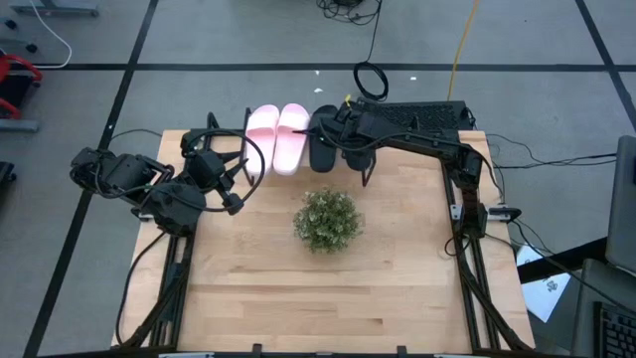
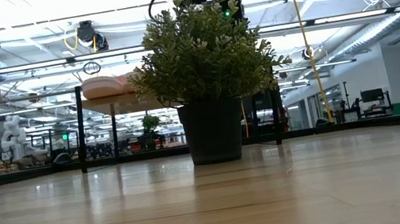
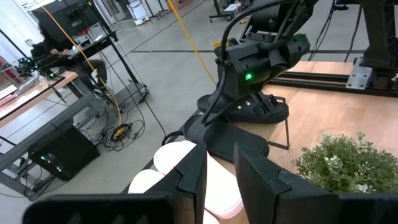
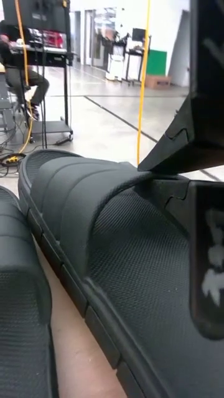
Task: Pick and place slides into the shelf
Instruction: Put the black slides on the shelf, then return to Home Position
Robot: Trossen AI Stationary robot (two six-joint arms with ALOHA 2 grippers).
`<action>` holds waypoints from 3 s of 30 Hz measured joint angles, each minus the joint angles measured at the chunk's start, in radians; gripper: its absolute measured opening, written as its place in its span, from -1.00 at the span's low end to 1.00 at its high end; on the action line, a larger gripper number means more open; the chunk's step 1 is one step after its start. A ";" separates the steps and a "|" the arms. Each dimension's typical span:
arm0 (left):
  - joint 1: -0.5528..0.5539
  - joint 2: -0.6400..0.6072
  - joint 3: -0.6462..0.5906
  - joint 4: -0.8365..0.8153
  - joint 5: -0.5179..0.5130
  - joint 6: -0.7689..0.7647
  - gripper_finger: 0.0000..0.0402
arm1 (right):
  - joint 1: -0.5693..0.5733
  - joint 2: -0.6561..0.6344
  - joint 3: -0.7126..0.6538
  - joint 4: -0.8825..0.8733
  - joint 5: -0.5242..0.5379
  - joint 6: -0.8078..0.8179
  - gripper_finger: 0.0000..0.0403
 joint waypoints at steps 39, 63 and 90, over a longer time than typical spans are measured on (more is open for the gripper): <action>0.000 0.000 0.000 0.090 0.009 0.085 -0.57 | 0.003 0.038 0.002 -0.027 -0.054 0.081 -1.00; 0.000 0.000 0.000 0.092 0.012 0.098 -0.57 | 0.003 0.031 0.000 0.027 -0.139 0.056 -0.50; -0.027 -0.096 0.000 0.080 0.101 0.190 -0.57 | 0.156 -0.186 0.000 0.029 -0.135 0.065 -0.24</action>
